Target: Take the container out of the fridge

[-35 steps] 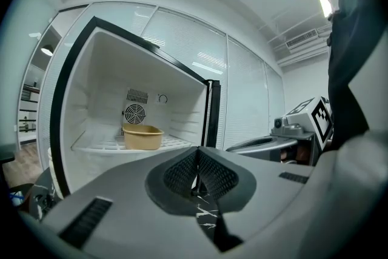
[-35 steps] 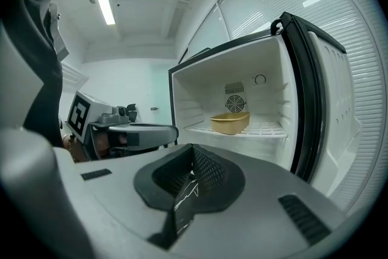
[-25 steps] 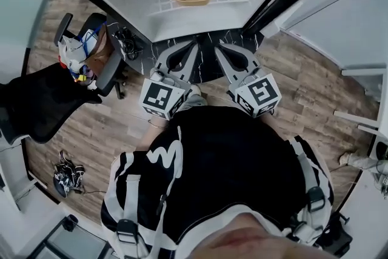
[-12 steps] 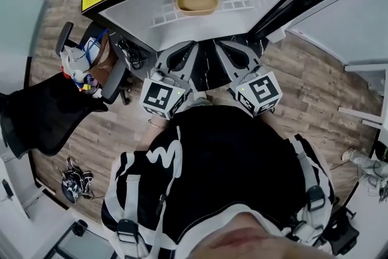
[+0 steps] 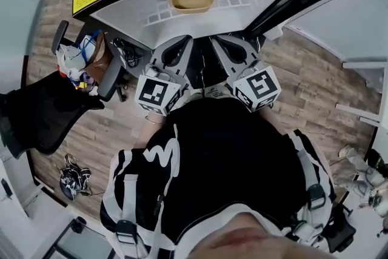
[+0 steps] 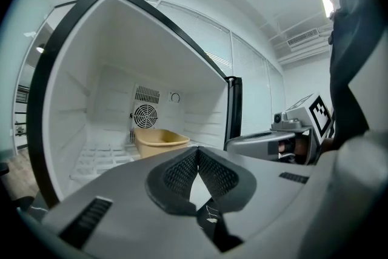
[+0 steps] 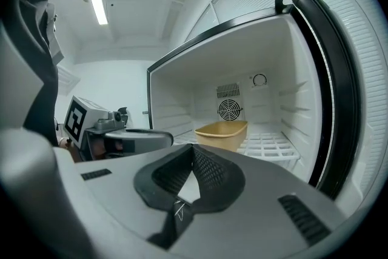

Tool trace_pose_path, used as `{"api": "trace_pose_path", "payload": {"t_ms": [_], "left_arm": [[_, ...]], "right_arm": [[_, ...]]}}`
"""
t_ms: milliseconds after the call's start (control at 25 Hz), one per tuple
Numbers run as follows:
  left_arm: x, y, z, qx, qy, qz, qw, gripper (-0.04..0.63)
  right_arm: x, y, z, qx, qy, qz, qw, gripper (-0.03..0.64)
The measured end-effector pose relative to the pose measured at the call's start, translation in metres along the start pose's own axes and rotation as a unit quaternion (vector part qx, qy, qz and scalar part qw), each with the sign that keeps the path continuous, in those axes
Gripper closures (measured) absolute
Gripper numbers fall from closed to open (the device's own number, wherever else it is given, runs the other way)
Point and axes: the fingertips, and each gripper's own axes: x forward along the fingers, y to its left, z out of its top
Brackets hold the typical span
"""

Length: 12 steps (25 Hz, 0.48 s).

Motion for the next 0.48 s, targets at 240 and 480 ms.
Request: {"api": "trace_pose_path", "payload": {"t_ms": [240,480], "left_arm": [[0.0012,0.0024,0.0095,0.003,-0.005,0.024,0.9997,0.591],[0.0032,0.0057,0.0087,0.009,-0.005,0.035,0.9993,0.591]], "right_arm": [[0.0029,-0.0044,0.0081,-0.009,-0.002,0.019,1.000,0.612],[0.0050,-0.0101,0.0101,-0.012,-0.004,0.024,1.000,0.612]]}}
